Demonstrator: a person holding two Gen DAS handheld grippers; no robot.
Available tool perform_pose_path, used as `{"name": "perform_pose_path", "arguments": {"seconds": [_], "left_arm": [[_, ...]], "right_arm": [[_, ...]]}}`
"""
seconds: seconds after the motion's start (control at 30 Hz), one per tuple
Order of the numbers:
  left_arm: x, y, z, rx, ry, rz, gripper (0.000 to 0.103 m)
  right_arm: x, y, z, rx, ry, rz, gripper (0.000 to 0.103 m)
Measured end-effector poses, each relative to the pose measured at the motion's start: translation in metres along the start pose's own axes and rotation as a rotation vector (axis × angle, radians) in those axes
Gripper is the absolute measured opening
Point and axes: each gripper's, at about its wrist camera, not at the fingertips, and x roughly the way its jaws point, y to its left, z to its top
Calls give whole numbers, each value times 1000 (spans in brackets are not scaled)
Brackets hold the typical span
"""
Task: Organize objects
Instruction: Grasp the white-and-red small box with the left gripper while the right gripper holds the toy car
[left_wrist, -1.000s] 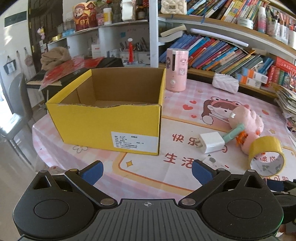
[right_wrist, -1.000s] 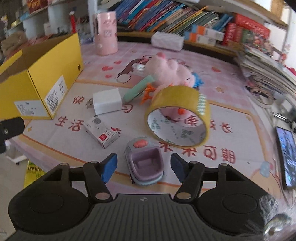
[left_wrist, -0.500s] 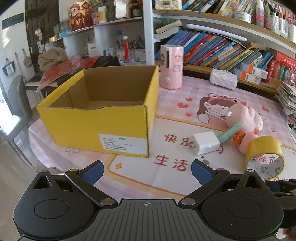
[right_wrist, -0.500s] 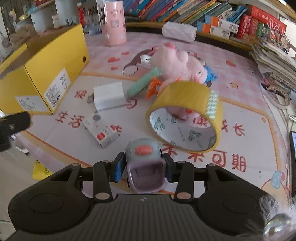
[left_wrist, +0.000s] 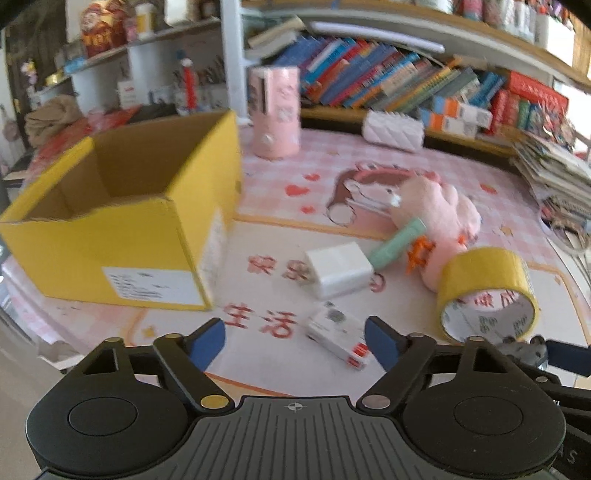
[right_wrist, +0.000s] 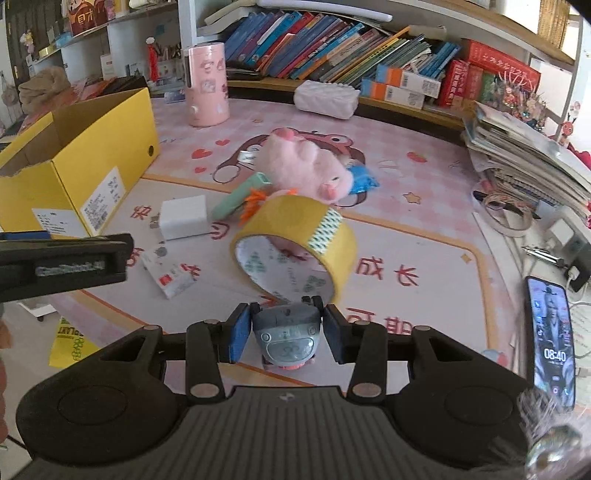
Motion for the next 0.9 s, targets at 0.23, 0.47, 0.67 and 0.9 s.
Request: {"name": "perform_pose_path", "arguments": {"seconds": [0.23, 0.47, 0.67, 0.9], "left_arm": [[26, -24, 1, 75, 16, -12, 71], [41, -30, 0, 102, 34, -21, 70], [46, -37, -6, 137, 68, -24, 70], [51, -25, -5, 75, 67, -69, 69]], "right_arm": [[-2, -3, -3, -41, -14, 19, 41], [-3, -4, -4, -75, -24, 52, 41], [0, -7, -2, -76, -27, 72, 41], [1, -8, -2, -90, -30, 93, 41]]}}
